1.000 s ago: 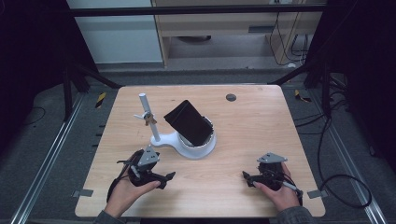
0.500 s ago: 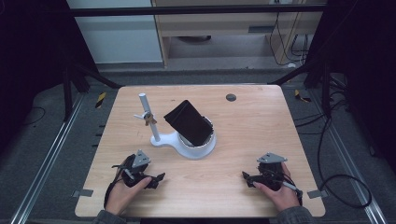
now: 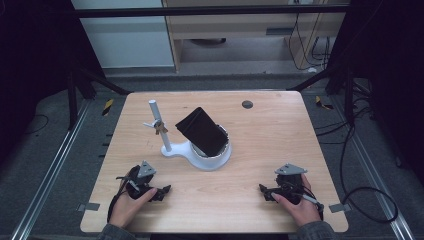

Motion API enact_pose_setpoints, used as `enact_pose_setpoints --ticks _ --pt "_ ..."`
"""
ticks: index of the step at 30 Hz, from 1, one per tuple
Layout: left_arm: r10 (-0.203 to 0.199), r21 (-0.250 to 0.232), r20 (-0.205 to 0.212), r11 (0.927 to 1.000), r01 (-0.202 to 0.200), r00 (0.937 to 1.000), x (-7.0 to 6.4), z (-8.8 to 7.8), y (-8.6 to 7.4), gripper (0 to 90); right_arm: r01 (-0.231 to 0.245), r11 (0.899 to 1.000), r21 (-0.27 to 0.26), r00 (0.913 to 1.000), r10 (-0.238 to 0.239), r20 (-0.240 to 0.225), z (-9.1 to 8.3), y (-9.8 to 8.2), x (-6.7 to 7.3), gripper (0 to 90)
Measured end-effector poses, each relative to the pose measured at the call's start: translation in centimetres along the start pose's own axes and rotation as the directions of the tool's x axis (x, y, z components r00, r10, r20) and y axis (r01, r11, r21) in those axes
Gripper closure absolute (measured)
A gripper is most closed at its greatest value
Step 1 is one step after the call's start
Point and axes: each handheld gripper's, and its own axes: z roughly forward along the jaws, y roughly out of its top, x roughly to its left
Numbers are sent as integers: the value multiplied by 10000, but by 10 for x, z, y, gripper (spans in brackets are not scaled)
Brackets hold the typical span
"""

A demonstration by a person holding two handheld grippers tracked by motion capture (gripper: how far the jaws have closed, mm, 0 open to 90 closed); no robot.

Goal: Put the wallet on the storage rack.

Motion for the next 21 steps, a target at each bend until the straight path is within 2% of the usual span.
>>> enact_pose_setpoints --ticks 6,21 --pt "-12 -353 129 9994 17 9999 5 1 -4 20 -17 10000 24 10000 17 24 0 0 0 17" --pt "-23 -321 57 9995 25 10000 3 1 -5 10 -27 10000 41 10000 26 27 0 0 1 13"
